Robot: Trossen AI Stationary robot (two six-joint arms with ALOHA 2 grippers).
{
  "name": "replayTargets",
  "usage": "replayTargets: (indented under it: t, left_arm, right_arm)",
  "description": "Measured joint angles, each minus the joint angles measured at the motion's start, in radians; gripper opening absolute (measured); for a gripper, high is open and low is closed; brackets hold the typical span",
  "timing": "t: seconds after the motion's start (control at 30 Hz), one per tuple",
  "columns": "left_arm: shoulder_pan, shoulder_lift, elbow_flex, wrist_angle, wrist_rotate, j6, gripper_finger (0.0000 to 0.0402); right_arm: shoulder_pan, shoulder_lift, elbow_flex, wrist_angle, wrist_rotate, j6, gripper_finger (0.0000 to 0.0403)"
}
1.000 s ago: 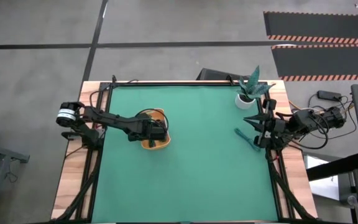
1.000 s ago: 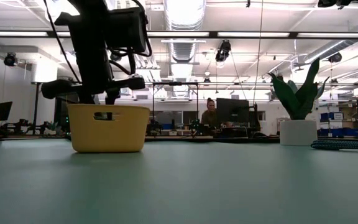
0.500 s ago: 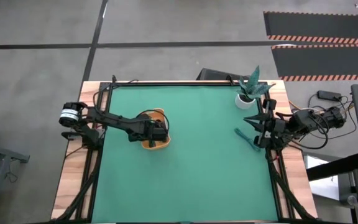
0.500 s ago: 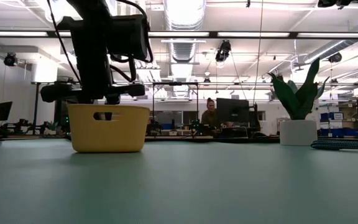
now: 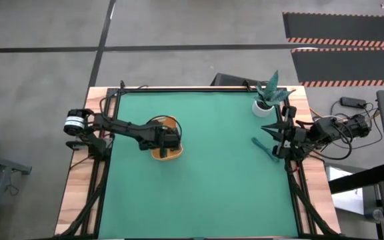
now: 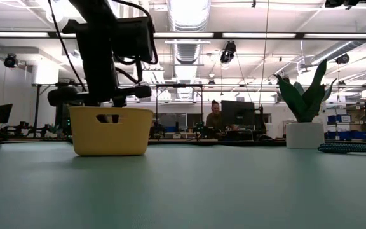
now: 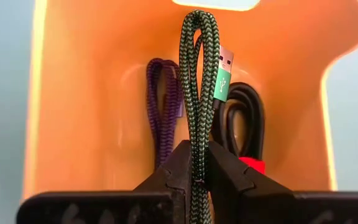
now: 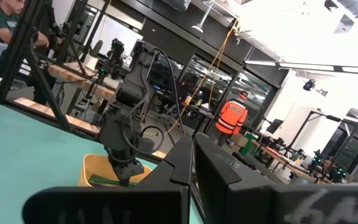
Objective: Pick and place USB-C Cables
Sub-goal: Put the green USB cable into the orange bin
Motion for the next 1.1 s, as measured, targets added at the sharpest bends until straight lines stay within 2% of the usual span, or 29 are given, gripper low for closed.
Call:
replayTargets:
  t: [1.1]
  left_arm:
    - [0.006,0.039,-0.004,0.044,-0.025,0.001,0.0020]
  right_arm:
    - [0.000,0.000,0.000,0.000,0.000,0.000,0.0009]
